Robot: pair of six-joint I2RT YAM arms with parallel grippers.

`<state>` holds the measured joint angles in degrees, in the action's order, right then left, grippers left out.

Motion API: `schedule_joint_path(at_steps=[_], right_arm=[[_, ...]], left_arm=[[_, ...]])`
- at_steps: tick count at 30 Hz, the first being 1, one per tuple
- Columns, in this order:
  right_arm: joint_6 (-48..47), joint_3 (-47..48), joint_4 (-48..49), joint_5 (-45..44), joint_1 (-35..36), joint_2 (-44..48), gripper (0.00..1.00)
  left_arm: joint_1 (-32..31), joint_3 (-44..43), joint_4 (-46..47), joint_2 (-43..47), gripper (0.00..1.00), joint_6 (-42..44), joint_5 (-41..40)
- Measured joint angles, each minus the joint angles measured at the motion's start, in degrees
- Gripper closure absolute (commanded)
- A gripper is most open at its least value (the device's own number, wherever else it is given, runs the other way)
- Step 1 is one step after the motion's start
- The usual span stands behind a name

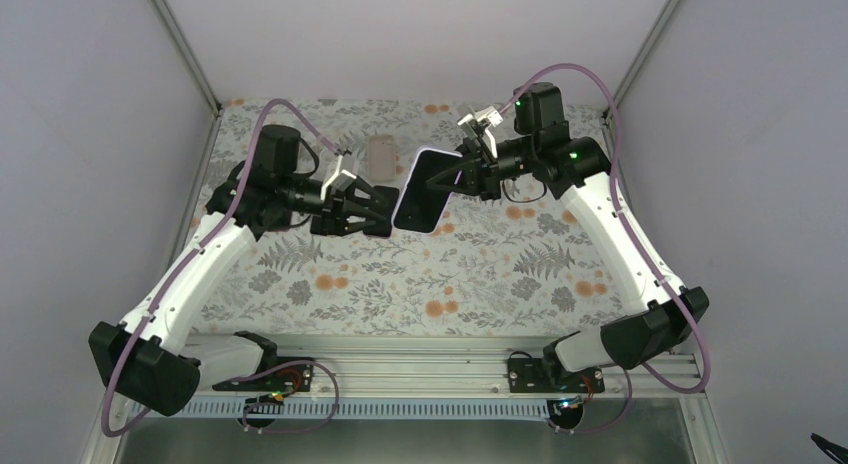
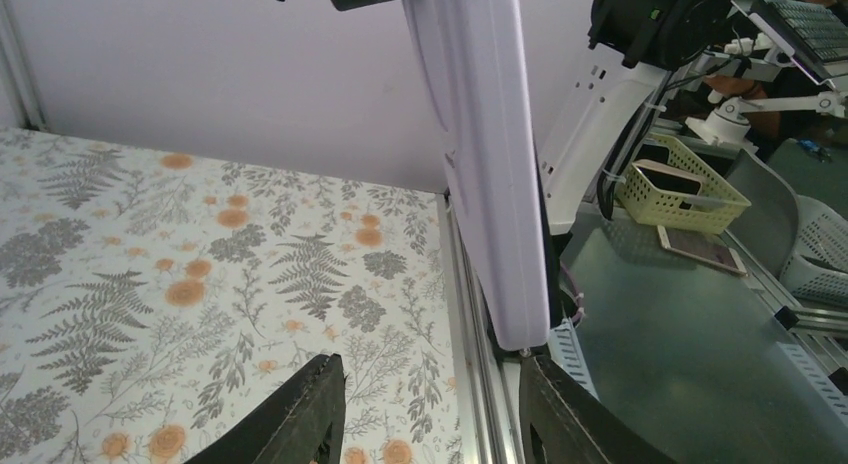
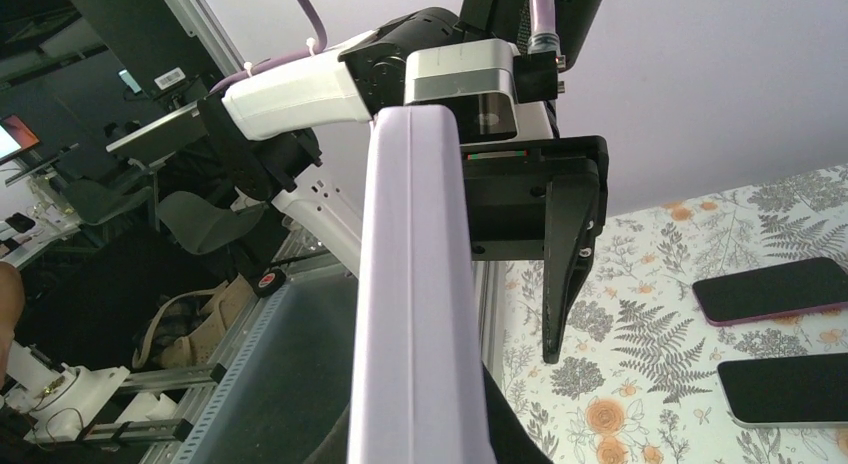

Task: Take the phone out of the phone case
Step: Remove the phone case from the phone.

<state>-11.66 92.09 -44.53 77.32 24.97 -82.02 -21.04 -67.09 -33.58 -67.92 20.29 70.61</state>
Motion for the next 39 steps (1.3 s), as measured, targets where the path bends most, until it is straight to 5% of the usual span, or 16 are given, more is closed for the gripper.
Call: schedule_joint_path(at_steps=[31,39], right_arm=[[2.32,0.00,1.20,-0.22,-0.04,-0.02,0.96],[2.54,0.00,1.20,-0.83,-0.37,-0.02,0.96]], left_arm=[[-1.86,-0.59,4.39,-1.79,0.46,-4.42,1.14],[-1.86,-0.59,5.88,-2.75,0.37,-6.95,0.70]])
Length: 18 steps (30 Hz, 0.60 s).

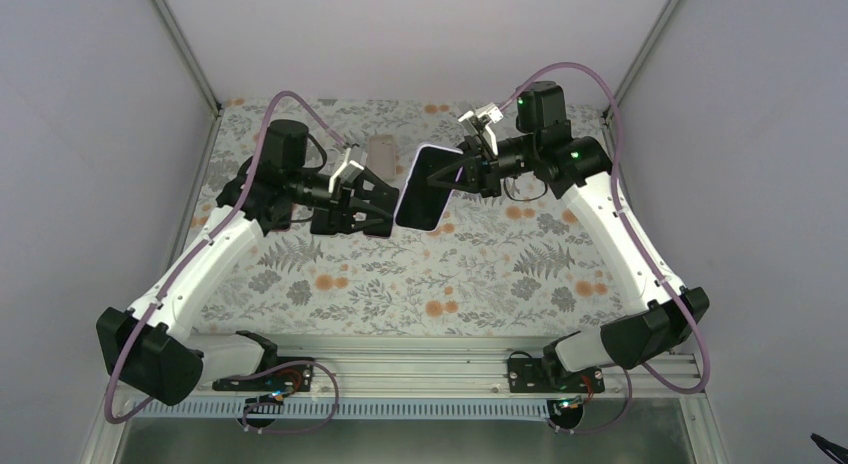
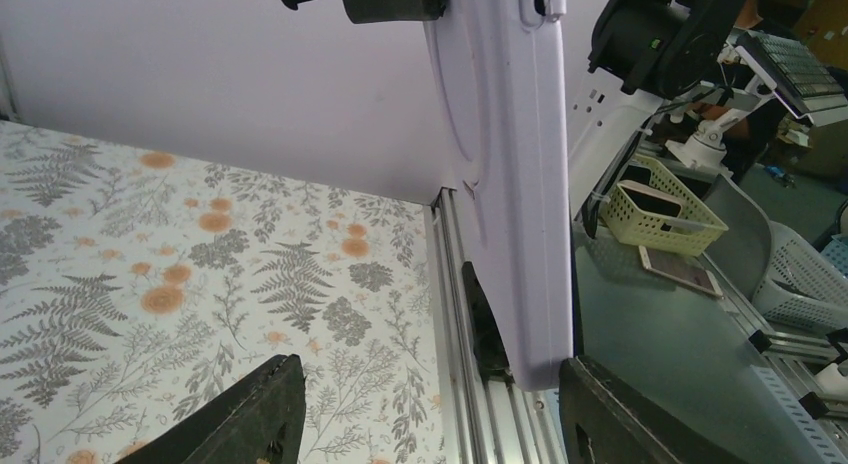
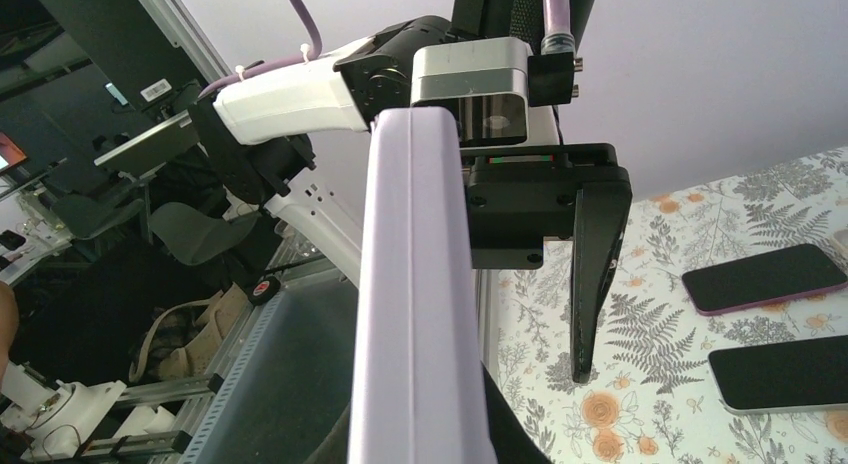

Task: Take the phone out of the phone case
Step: Remove the phone case from the phone.

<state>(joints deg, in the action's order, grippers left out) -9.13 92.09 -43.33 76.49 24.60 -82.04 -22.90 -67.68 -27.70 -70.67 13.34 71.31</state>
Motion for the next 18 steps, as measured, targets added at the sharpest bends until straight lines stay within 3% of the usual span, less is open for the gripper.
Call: schedule_joint_path(at_steps=[18], right_arm=[[0.46,-0.17,1.57,-4.26,0.00,0.00,0.96]], left_arm=[[-0.74,0.00,-2.91,-0.28,0.42,3.85,3.17]])
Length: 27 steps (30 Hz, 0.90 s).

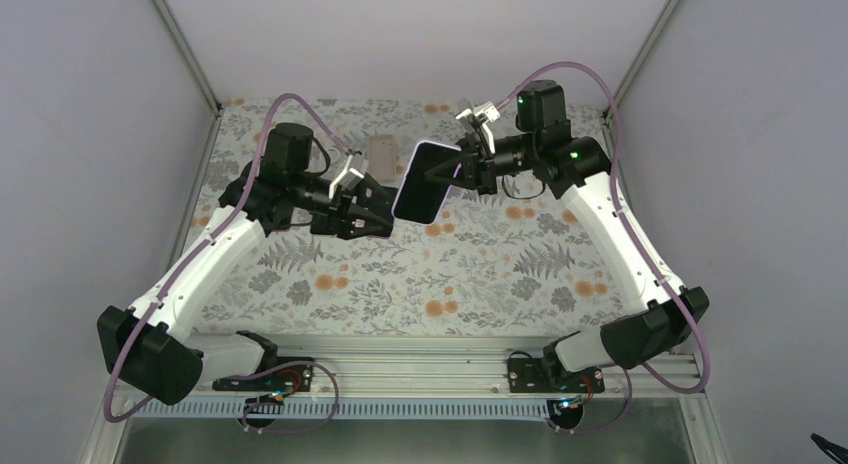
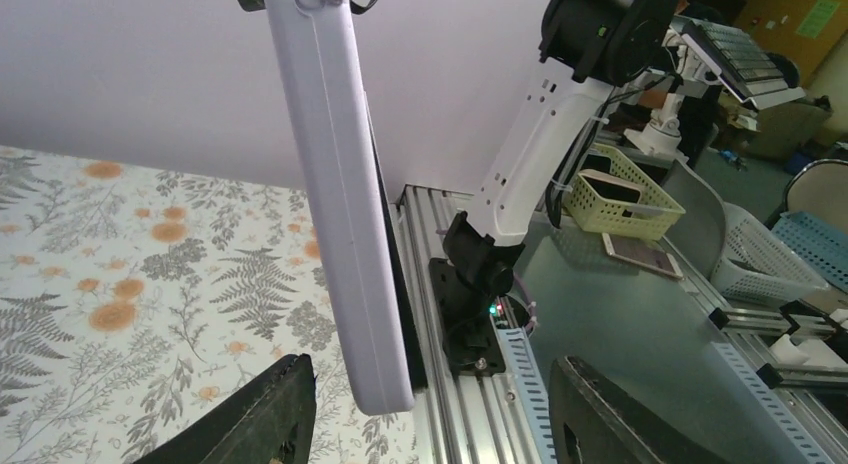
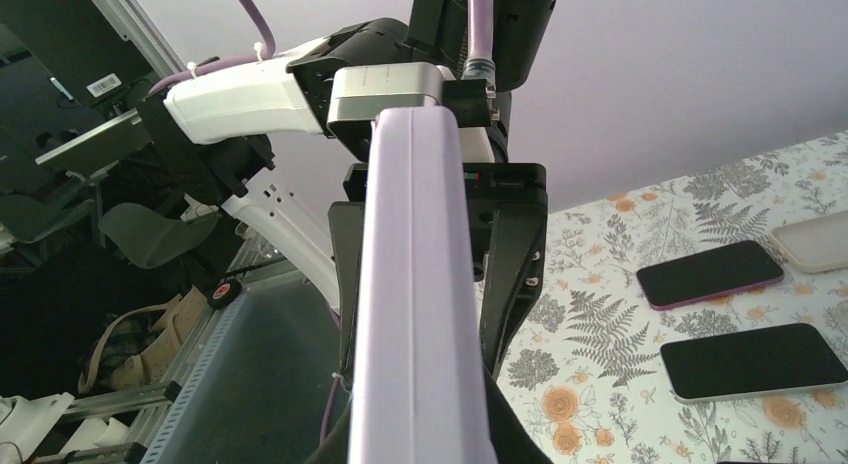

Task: Take the phone out of the phone case
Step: Remove the phone case from the phone.

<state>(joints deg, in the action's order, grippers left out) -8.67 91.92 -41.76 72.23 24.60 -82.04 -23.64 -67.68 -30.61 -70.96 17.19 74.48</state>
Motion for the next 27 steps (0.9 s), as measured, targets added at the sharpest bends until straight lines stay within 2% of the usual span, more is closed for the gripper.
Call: schedule_joint_path(at_steps=[9,18,27], right_arm=[[0.00,-0.31,0.37,0.07,0.00,0.02,0.96],[-0.07,-0.92,0.59,1.68,-0.02,0.02,0.96],[-0.44,-0.94,0.61,3.87,-0.70,0.02,0.96]], left_arm=[[0.00,0.02,-0.15,0.00,0.57,-0.13,-0.79],[0.04,0.87,1.92,0.04,0.64,-2.05,-3.54],[1.03,2.25,3.08,0.07,0.65,-3.15,-1.75]])
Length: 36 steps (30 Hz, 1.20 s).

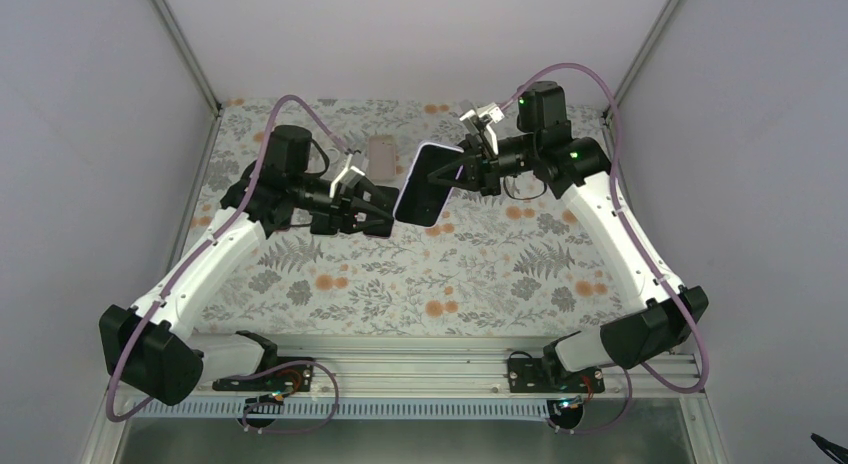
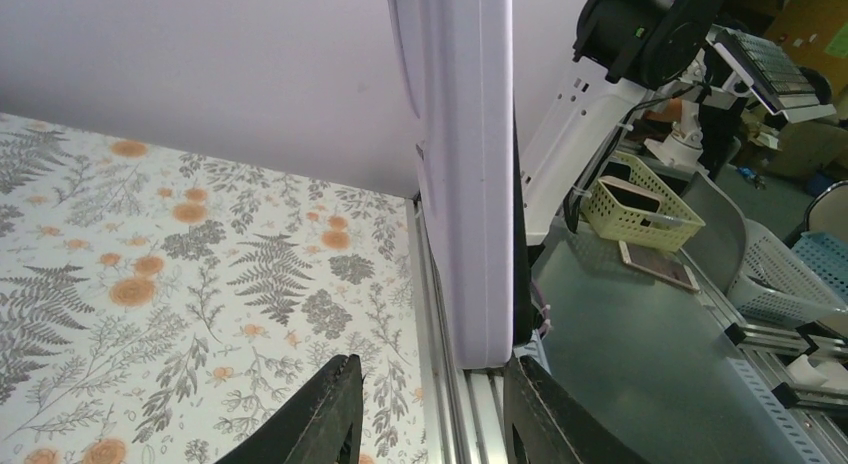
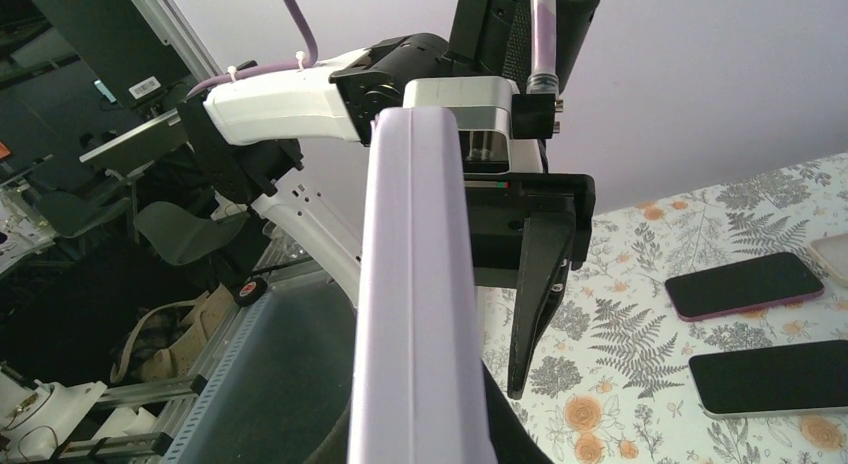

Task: Take the phone out of the phone case
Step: Remove the phone case from the phone.

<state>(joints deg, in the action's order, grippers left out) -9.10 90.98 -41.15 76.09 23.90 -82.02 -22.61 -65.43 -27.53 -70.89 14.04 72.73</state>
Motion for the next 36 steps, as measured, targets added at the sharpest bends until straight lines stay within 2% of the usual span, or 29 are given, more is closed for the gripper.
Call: schedule_joint_path(at_steps=[11,22,36], right_arm=[[-0.46,-0.48,0.87,0.33,-0.04,0.00,0.96],[-0.46,-0.59,1.81,-1.25,-1.16,0.00,0.96],[0.83,-4.15,6.93,-2.67,-1.62,0.00,0.96]], left_arm=[[0.35,0.33,2.32,0.02,0.63,-3.34,0.48],[0.37,1.46,7.45,-0.04,0.72,-10.95,-5.25],[0.76,2.67,11.69,-2.78,0.73,-16.59,-7.89]])
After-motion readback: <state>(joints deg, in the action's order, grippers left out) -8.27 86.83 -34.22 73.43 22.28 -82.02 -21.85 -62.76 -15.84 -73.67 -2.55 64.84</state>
